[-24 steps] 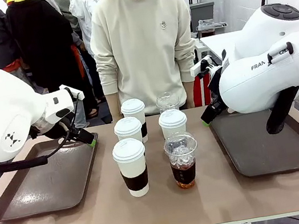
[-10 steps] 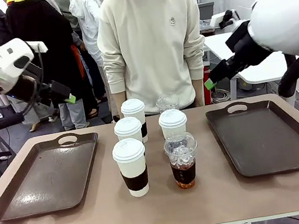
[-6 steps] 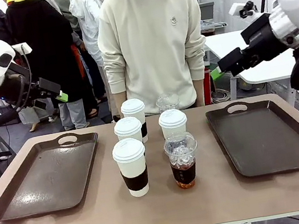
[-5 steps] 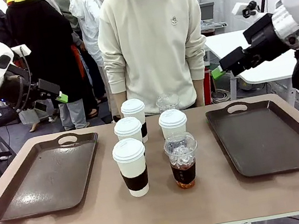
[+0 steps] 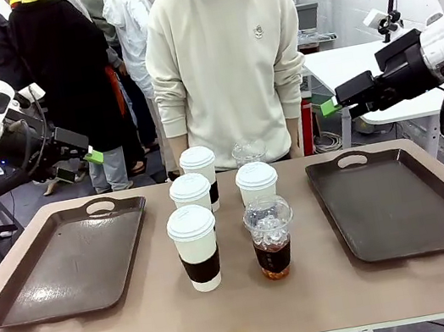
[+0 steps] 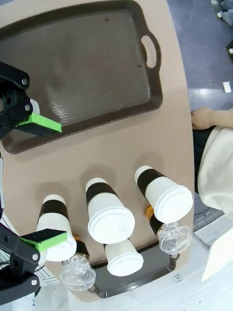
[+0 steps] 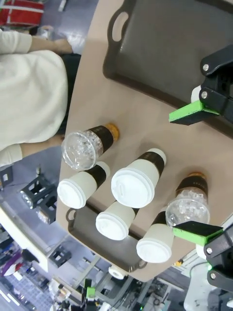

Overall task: Distribute the coffee onto the tray.
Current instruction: Pick up one iced Americano and place it on the right Handle tray.

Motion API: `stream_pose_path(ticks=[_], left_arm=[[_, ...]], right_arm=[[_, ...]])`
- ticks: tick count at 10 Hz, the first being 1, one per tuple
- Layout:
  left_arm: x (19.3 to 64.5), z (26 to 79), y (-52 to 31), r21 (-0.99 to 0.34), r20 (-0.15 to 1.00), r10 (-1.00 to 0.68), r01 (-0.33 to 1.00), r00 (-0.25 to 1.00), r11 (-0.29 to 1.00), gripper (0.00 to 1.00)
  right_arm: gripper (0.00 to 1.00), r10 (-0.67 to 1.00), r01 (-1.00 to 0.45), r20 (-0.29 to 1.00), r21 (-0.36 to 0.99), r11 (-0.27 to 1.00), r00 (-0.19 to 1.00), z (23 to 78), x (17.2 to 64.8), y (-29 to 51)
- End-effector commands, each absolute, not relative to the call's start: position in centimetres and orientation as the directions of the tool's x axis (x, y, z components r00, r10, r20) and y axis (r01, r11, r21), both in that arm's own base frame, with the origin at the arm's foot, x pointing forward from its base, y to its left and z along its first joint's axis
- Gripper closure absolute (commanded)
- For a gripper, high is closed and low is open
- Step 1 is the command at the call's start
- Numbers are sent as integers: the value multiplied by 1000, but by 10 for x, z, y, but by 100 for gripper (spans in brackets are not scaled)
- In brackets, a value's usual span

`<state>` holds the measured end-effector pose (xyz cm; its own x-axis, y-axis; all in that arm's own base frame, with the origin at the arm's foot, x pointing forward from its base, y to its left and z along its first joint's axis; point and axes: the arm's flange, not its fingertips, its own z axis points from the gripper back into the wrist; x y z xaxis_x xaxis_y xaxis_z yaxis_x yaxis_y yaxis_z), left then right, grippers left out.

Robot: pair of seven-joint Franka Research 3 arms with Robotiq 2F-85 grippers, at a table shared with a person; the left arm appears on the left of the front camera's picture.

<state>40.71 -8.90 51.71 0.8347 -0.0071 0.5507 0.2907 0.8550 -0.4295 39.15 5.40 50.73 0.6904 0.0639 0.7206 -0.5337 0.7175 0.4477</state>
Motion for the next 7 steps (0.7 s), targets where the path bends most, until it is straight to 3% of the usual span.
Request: stream_pose_path(ticks=[1, 7], left_arm=[[406, 515, -83, -443, 557, -11, 309, 830, 842, 0], [407, 517, -87, -433, 547, -3, 286, 837, 855, 0]], right_arm=[[0, 73, -560, 732, 449, 696, 678, 498, 397, 54], [0, 60, -537, 723, 454, 711, 689, 505, 392, 53]])
